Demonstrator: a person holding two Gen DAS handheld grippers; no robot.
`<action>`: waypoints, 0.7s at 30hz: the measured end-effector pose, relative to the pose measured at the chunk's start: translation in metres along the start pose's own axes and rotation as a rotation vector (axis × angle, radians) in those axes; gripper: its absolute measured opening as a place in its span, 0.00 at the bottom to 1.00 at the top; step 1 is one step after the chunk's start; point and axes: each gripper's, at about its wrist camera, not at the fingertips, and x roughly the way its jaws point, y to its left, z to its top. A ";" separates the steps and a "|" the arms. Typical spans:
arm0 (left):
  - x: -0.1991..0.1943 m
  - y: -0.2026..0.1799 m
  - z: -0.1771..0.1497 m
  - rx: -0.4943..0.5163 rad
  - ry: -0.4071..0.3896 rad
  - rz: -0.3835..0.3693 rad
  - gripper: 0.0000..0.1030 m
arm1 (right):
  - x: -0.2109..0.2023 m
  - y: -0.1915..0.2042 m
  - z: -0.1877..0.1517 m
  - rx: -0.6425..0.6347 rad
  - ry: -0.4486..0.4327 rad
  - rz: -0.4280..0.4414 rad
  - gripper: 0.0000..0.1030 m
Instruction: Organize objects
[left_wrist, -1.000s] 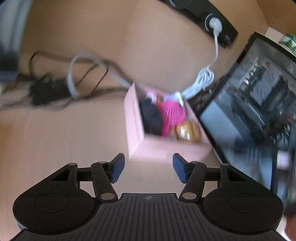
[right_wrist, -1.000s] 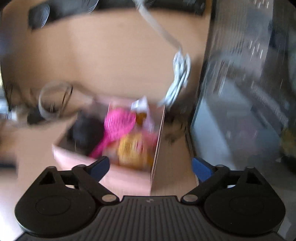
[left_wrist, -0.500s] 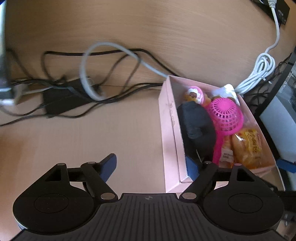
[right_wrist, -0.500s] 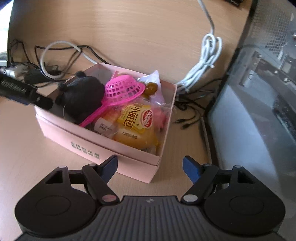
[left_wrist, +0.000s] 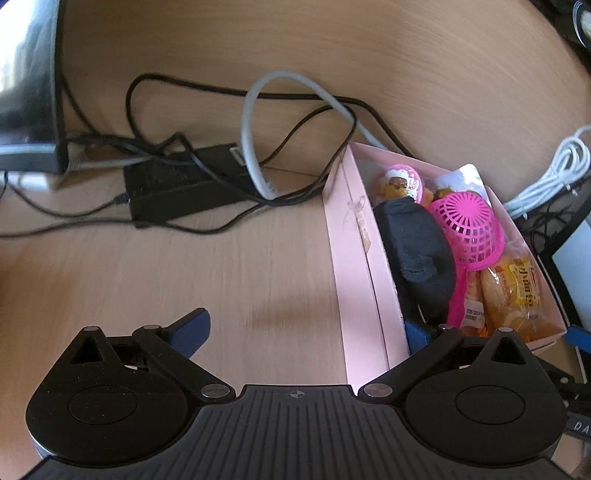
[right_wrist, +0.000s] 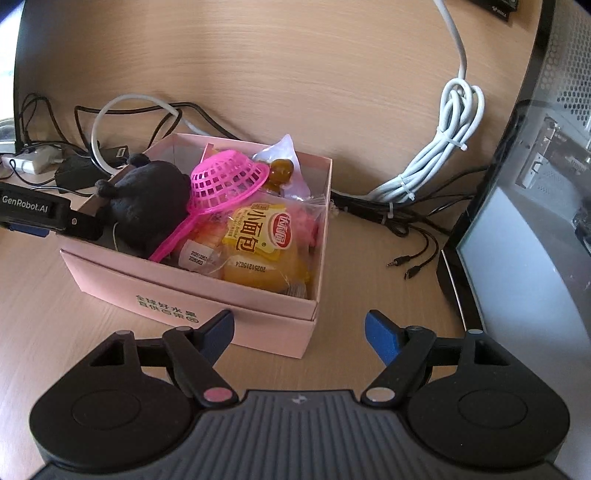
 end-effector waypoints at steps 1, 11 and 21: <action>0.000 -0.001 0.001 0.014 -0.003 0.003 1.00 | 0.000 0.000 0.000 0.007 0.003 -0.006 0.77; -0.060 -0.018 -0.012 0.121 -0.132 -0.090 1.00 | -0.039 0.011 -0.037 0.108 0.026 -0.105 1.00; -0.108 -0.041 -0.129 0.246 -0.138 -0.118 1.00 | -0.067 0.035 -0.109 0.140 0.130 -0.039 1.00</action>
